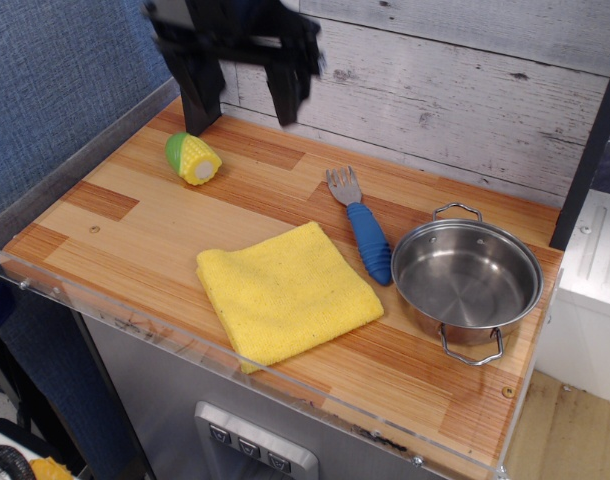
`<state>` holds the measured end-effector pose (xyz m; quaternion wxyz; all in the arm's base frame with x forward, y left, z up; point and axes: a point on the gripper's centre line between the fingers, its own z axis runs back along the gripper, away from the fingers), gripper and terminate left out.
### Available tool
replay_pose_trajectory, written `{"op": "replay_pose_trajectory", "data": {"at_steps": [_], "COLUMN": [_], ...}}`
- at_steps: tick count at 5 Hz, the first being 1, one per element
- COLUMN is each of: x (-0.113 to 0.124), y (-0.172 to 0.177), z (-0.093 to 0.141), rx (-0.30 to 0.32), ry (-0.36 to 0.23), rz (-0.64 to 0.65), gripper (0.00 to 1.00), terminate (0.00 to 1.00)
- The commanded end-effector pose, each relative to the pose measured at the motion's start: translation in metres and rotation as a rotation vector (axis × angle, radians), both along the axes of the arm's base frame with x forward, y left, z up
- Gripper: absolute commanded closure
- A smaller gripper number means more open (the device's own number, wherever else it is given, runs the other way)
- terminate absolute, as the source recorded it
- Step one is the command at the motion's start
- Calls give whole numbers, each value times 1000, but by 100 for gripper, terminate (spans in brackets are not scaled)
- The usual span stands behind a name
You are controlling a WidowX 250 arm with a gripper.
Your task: Move towel to just left of blue utensil
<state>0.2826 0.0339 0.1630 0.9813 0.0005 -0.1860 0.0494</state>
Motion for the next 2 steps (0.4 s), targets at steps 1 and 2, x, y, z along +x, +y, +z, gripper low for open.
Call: {"op": "replay_pose_trajectory", "data": {"at_steps": [1,2], "x": [-3,-3], "y": [4,4], "z": [14,14], "rx": [9,9], "ry": [-44,-44], "rz": [3,3], "gripper": [0,0], "terminate": [0,100]}}
